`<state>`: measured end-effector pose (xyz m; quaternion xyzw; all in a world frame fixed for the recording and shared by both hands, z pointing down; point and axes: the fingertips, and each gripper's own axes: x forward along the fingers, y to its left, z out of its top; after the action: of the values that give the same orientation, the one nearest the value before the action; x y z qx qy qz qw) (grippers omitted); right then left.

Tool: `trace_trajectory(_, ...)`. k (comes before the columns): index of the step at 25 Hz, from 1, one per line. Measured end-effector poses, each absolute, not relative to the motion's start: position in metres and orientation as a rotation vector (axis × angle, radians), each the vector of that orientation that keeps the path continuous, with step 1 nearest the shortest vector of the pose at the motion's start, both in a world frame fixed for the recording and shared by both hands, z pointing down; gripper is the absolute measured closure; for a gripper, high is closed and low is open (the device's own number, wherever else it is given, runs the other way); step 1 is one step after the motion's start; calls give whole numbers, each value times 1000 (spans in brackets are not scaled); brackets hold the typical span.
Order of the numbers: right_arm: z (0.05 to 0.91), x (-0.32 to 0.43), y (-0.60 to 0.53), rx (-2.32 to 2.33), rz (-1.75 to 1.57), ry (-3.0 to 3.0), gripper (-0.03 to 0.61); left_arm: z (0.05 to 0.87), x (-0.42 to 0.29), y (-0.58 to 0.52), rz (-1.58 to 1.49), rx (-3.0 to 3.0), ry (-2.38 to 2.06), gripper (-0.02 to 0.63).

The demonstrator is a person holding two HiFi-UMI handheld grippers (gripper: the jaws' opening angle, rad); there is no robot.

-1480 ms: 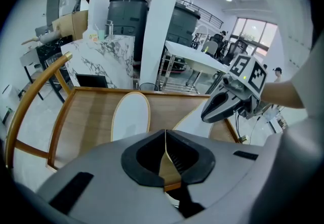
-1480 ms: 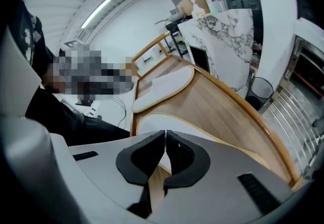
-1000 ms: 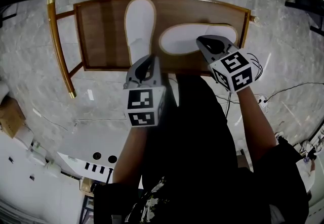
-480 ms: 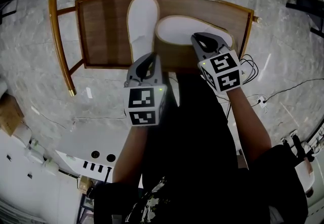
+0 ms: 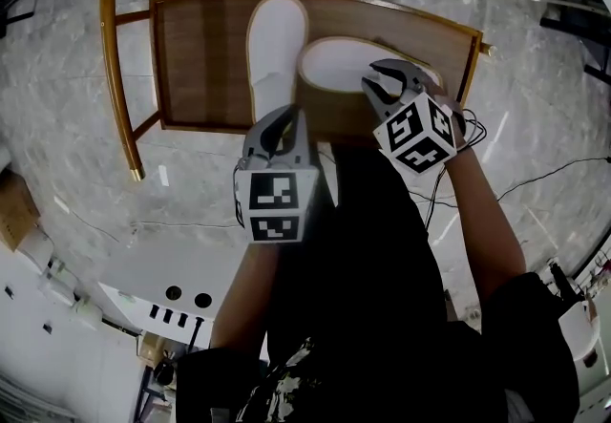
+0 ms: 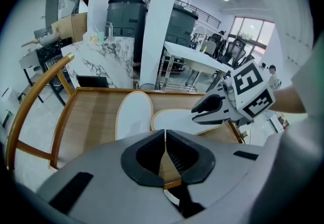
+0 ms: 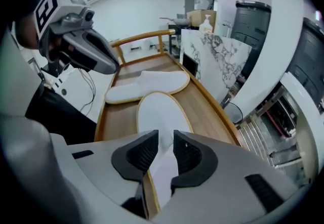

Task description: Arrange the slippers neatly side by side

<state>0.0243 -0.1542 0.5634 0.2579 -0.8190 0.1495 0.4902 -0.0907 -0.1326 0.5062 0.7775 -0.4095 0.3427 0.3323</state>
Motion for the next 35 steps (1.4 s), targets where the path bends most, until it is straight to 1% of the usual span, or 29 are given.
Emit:
trace_trajectory(4, 569, 22, -158, 532, 359, -1971, 503, 506, -92, -132, 899, 2030, -1077, 606)
trace_trajectory(6, 571, 21, -160, 518, 366, -1957, 544, 506, -93, -132, 907, 2032, -1084, 606)
trace_trajectory(9, 571, 20, -159, 516, 388, -1951, 566, 506, -94, -132, 920, 2042, -1090, 606)
trace_trajectory(15, 558, 24, -157, 634, 542, -1986, 571, 504, -92, -135, 918, 2058, -1080, 606)
trace_trajectory(21, 543, 37, -161, 977, 865, -1964, 571, 505, -87, -138, 911, 2072, -1049, 606)
trace_trajectory(25, 536, 33, -163, 1190, 1088, -1949, 571, 503, -85, -142, 906, 2084, -1034, 606)
trace_trajectory(35, 529, 22, -168, 1543, 1409, -1864, 571, 502, -85, -147, 919, 2106, -991, 606)
